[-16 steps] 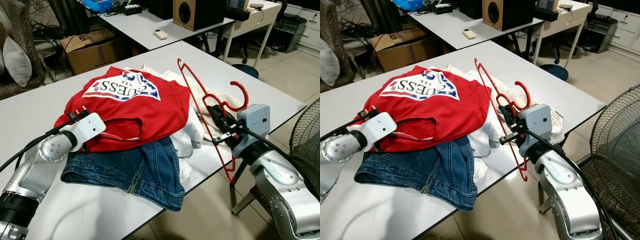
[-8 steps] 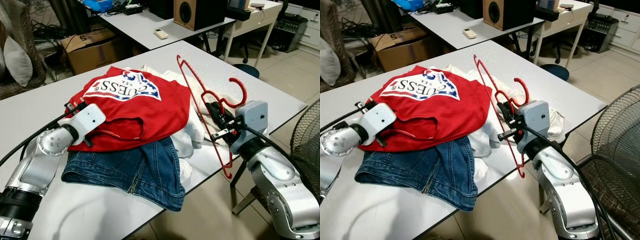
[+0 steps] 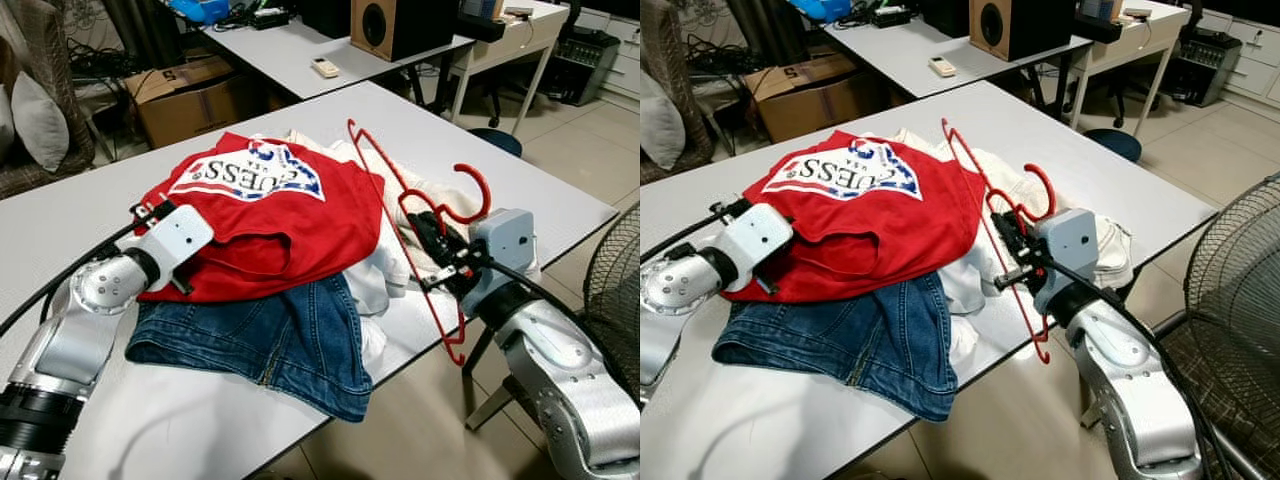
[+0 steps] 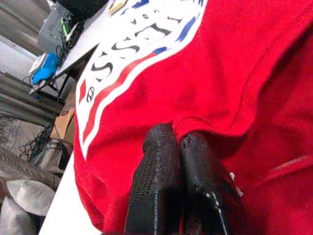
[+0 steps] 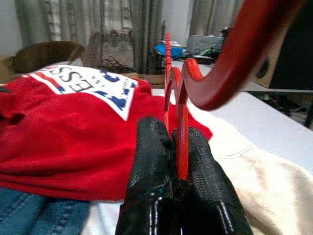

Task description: Hang hanger

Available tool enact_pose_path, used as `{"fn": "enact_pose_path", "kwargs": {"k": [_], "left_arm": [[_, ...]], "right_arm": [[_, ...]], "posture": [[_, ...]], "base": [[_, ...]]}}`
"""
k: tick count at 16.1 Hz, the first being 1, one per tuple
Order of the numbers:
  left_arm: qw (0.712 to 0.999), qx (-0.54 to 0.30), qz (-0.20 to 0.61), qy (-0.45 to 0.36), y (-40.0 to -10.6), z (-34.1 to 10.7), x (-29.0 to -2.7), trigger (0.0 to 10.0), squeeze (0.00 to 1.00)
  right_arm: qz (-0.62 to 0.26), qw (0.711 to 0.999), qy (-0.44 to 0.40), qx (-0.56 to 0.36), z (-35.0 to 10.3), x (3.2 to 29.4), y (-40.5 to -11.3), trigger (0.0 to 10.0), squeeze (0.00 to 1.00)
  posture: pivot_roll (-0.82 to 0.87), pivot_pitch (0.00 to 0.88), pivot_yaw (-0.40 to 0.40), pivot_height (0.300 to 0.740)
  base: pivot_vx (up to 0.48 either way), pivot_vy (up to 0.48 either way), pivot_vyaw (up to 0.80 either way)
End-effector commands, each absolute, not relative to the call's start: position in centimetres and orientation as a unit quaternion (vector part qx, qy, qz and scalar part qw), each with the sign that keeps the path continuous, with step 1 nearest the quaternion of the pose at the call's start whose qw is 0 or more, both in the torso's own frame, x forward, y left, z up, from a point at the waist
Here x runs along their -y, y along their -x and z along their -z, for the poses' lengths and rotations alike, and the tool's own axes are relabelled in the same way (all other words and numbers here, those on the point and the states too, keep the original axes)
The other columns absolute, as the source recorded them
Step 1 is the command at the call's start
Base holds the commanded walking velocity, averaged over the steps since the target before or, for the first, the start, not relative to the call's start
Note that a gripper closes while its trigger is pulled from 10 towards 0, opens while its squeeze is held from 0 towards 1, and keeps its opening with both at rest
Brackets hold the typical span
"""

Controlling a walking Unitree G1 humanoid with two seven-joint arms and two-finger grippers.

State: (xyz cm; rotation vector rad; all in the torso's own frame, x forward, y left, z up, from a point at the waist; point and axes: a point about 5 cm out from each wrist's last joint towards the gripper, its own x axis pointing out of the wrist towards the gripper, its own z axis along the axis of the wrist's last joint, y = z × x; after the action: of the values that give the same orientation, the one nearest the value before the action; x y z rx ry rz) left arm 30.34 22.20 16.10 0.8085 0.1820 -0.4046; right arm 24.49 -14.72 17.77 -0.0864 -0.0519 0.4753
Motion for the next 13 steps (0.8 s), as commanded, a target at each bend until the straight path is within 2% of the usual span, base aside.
{"fn": "enact_pose_path", "kwargs": {"k": [1,5,8,13], "left_arm": [[0.900,-0.070,0.191,-0.386,-30.8,-17.5,-22.0,0.0,0.00],[0.909,-0.038,0.181,-0.373,-31.9,-19.4,-20.8,0.0,0.00],[0.919,-0.002,0.154,-0.363,-33.1,-21.9,-20.1,0.0,0.00],[0.909,0.036,0.156,-0.386,-33.4,-24.8,-19.8,0.0,0.00]], "right_arm": [[-0.260,0.964,0.037,0.034,-18.5,14.6,-24.0,10.0,0.00],[-0.374,0.927,0.009,0.013,-19.2,14.9,-21.4,10.0,0.00],[-0.426,0.905,0.008,-0.009,-19.4,15.0,-20.1,10.0,0.00],[-0.455,0.890,-0.026,-0.033,-19.2,14.7,-19.1,10.0,0.00]], "posture": [[-0.18,0.000,0.104,0.740],[-0.19,0.000,0.102,0.740],[-0.21,0.000,0.108,0.740],[-0.21,0.000,0.117,0.740]], "base": [[0.000,0.000,0.00],[0.000,0.000,0.00],[0.000,0.000,0.00],[0.000,0.000,0.00]]}}
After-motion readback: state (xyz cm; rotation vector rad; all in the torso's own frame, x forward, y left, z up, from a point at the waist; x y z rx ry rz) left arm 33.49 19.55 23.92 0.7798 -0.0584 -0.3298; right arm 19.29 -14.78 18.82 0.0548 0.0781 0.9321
